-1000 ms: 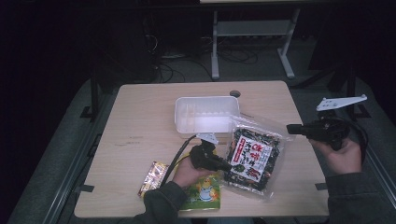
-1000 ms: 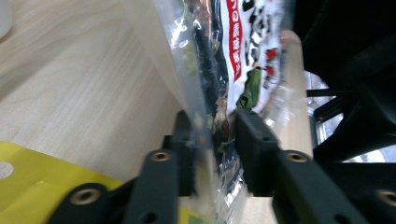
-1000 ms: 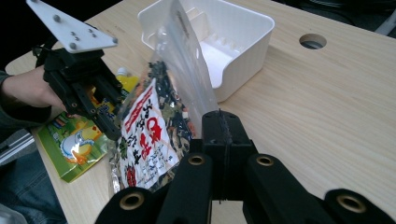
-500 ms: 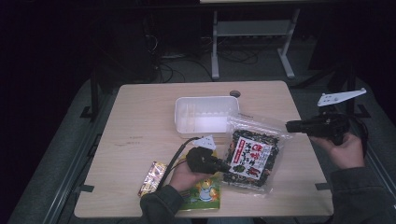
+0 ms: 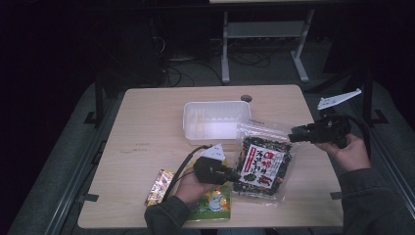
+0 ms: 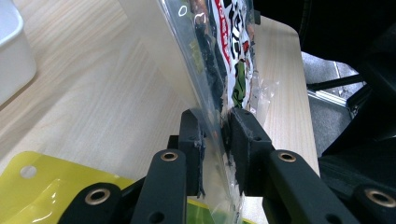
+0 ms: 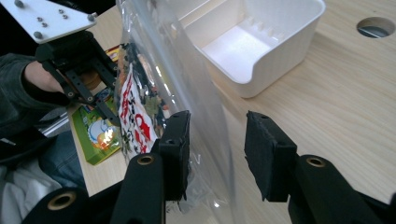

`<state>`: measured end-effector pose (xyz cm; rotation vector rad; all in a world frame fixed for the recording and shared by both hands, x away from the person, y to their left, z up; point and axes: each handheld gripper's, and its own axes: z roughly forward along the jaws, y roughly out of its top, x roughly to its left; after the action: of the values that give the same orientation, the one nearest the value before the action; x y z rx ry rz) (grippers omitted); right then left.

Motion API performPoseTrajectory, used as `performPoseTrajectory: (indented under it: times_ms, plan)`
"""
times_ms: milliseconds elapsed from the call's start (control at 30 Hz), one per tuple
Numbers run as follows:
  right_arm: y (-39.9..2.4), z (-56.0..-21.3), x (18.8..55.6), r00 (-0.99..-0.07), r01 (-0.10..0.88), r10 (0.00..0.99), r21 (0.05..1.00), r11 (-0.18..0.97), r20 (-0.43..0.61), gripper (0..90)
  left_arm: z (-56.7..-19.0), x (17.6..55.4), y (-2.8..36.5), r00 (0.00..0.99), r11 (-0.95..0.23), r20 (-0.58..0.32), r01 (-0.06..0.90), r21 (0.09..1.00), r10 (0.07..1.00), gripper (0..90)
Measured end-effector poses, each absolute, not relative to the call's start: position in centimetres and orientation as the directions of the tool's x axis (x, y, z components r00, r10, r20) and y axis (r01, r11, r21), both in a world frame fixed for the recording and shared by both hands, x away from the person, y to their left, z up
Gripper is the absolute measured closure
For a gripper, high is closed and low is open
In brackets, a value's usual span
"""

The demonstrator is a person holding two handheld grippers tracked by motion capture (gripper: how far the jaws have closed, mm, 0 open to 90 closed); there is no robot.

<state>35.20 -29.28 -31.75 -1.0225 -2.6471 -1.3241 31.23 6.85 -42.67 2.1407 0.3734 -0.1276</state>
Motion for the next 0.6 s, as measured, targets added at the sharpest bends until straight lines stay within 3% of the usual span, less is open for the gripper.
performPoseTrajectory:
  times_ms: [600]
  plan:
    - [-27.1, -30.8, 35.3, -0.832, 0.522, 0.485, 0.678, 0.518, 0.270, 64.0, -42.8, 31.1, 7.2, 0.947, -0.514, -0.238, 0.318, 0.796, 0.218, 74.9]
